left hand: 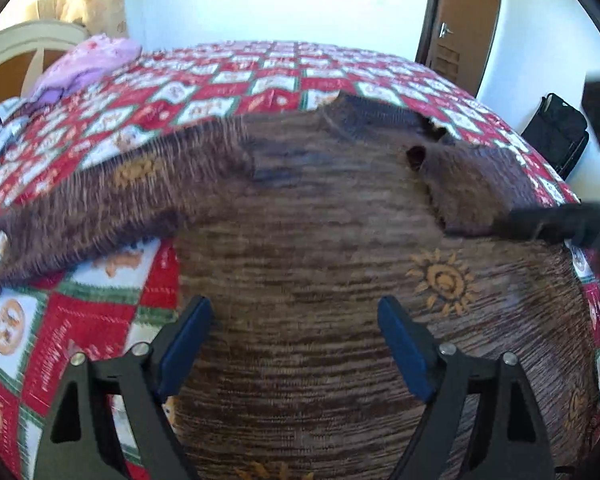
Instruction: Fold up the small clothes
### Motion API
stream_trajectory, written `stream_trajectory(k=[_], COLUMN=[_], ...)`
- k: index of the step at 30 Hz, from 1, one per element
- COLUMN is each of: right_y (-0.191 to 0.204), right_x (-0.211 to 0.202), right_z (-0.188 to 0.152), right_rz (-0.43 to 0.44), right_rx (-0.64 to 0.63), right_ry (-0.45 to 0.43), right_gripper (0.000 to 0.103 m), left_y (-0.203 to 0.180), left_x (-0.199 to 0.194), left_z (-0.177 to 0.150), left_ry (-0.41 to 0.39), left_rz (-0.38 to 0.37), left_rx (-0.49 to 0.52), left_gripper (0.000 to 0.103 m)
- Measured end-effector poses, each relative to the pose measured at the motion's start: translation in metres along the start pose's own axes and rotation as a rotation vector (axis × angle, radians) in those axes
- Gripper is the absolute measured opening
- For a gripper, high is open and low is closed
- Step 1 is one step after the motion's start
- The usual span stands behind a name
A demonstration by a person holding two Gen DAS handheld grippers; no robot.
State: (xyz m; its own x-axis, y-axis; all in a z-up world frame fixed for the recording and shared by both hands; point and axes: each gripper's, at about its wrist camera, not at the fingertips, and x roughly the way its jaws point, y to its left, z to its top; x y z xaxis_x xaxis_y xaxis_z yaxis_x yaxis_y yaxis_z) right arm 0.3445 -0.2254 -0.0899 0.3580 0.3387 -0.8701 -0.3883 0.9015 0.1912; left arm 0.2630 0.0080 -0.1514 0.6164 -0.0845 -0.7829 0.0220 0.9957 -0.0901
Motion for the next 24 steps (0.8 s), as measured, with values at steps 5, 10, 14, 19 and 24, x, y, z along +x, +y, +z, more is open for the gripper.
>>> stream_trajectory(k=[5,10,14,19,24], right_y=[0.001,0.022,0.039,0.024,0.0], right_x=[-0.02,0.014,0.05,0.063,0.028], right_z=[0.044,0.074,0.083,0.093,0.097], right_rz=[0.05,-0.178,-0.303,-0.473,-0.259], right_rx=[0.098,-0.022,-0.117,-0.07,0.089], right_ry=[-0.067,-0.071,-0.006,-0.061,-0.229], right_gripper=[0.065,0.065,0.063,0.035,0.035], left_y=[-0.002,-0.003,-0.004,-0.001,0.004], left_x=[-0.001,-0.001,-0.002,-0.003,-0.005], left_z=[-0.004,-0.006,-0.008,-0.009,-0.009], left_ry=[-0.014,-0.023,-0.031,-0.04,-0.051], left_rz=[-0.002,-0.003,-0.01,-0.03,-0.061], left_rx=[0.005,0.007,0.009,-0.006,-0.031], left_gripper=[0.087,0.089,0.091,0.092,0.092])
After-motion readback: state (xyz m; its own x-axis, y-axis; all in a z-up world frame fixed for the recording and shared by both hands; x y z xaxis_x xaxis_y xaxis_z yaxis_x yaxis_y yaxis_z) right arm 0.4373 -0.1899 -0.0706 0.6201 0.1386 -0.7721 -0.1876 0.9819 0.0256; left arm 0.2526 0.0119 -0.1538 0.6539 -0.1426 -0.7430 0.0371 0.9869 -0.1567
